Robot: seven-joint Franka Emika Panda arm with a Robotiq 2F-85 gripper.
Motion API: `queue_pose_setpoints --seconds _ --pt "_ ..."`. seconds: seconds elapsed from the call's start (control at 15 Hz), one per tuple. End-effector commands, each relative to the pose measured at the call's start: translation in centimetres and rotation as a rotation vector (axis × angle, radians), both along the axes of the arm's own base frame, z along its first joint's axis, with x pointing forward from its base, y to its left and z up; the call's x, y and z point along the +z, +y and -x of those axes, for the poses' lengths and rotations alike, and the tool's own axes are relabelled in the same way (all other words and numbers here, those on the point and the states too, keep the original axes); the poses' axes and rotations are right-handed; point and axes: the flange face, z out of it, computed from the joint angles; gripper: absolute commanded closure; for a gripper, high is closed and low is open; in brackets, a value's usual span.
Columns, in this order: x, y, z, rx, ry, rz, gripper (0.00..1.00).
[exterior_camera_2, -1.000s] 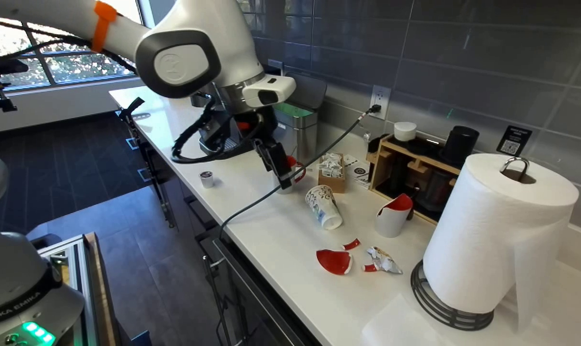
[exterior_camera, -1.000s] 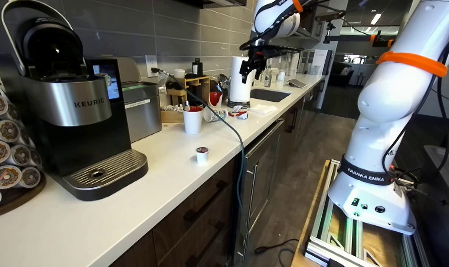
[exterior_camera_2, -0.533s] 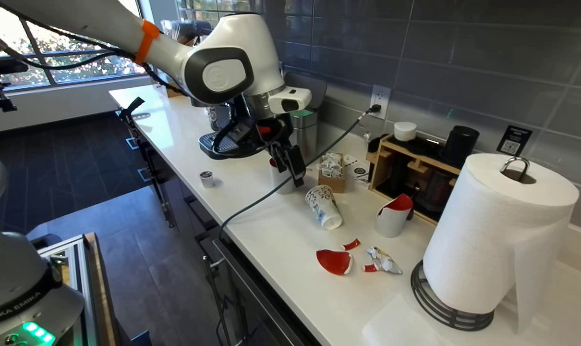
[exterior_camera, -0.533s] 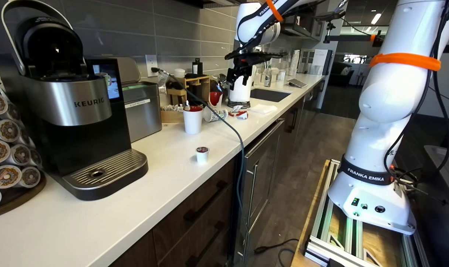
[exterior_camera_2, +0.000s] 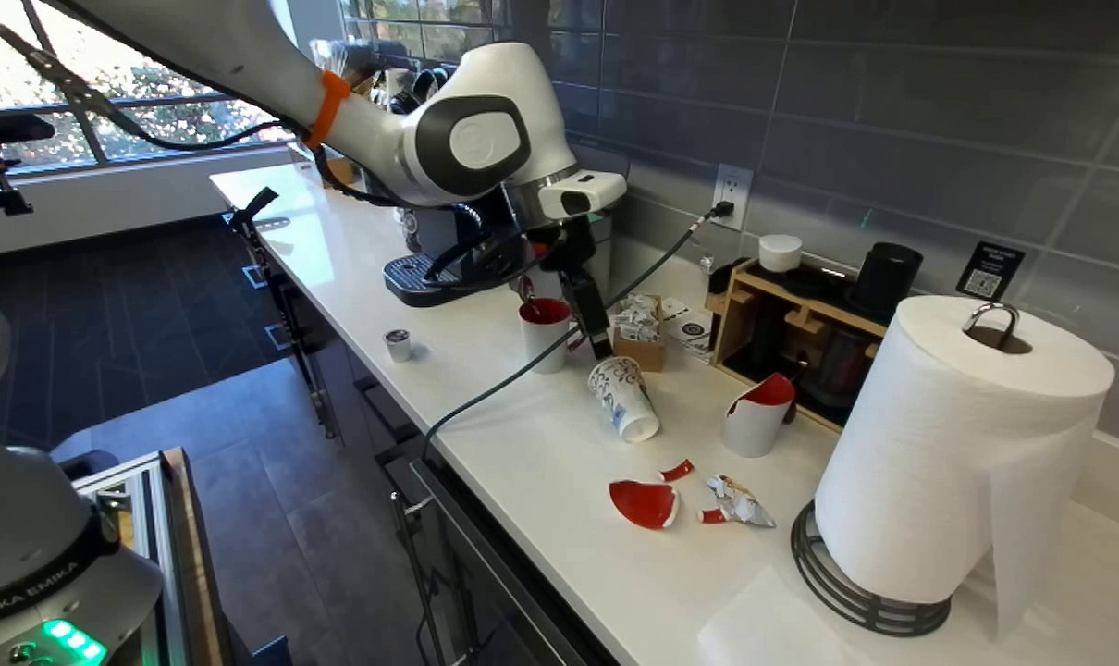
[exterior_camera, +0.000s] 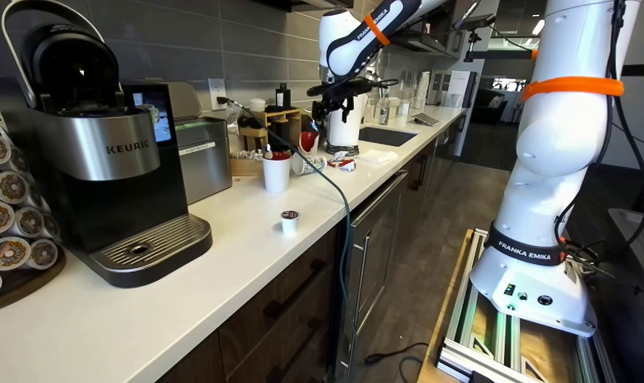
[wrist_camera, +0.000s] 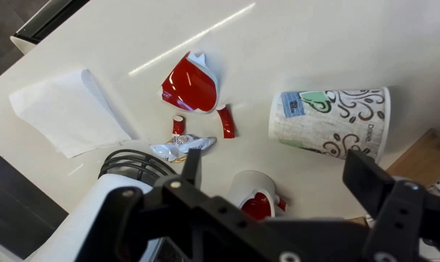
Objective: Pick up the coffee cup
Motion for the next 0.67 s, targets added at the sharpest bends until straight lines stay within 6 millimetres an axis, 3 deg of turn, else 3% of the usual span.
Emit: queue_pose_setpoints --seconds 0.0,0.33,0.6 --pt "-3.0 1.8 -4.2 -0.087 0.078 0.063 0.00" --pt "-6.0 5.2 -7.8 -0.028 0.174 0.069 0.00" --pt "-7.6 5.3 -9.9 -0.019 0.185 0.093 0.00"
